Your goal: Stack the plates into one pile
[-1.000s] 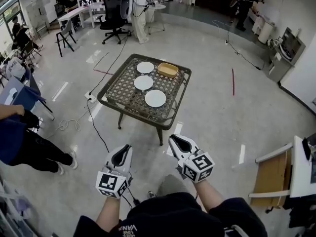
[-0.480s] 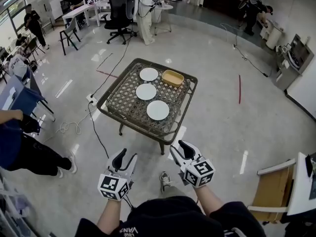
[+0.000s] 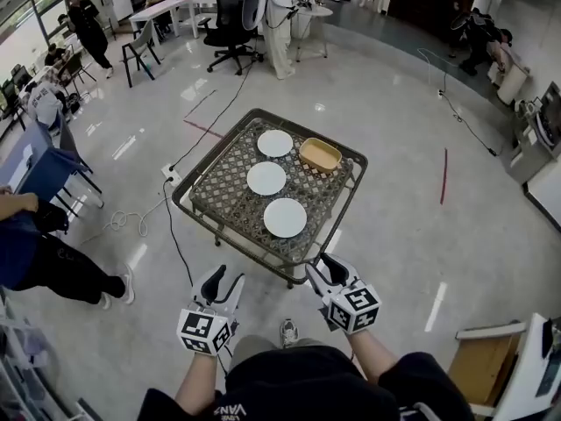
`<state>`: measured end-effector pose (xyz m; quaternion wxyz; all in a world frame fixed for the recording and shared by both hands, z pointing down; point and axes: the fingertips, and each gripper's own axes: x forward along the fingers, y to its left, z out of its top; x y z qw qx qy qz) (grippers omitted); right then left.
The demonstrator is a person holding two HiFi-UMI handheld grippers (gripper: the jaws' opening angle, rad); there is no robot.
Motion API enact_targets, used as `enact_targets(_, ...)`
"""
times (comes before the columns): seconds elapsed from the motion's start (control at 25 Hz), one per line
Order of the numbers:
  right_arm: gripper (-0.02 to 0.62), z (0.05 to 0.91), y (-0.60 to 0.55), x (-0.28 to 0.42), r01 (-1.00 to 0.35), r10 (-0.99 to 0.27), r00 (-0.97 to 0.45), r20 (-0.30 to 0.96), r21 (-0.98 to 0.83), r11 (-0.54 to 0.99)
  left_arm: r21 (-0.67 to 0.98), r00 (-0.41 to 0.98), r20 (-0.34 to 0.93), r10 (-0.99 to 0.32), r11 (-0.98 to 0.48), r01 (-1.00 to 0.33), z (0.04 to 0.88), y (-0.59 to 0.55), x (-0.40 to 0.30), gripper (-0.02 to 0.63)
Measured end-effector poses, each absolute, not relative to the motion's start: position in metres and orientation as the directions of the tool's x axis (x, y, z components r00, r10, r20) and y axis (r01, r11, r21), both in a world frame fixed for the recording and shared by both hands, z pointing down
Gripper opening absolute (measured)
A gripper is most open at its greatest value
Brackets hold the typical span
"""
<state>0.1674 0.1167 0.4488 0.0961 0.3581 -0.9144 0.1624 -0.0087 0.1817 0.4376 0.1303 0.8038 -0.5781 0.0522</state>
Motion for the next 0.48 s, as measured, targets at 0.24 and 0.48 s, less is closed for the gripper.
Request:
enact_targets(0.24, 0.156, 0.468, 0.093, 0.162, -0.69, -0.61, -0.72, 0.332, -0.247, 0.68, 0.169, 0.331, 0.276, -0.903, -0.293, -0.941, 0.455, 0.16, -0.01, 0.184)
enact_targets(0.48, 0.156, 0.487, 0.061, 0.139, -0.745, -0.649, -0.662, 0.376, -0.227, 0.628, 0.193, 0.388, 0.301, -0.871, -0.343, -0.919, 0.472, 0.122, -0.038, 0.184)
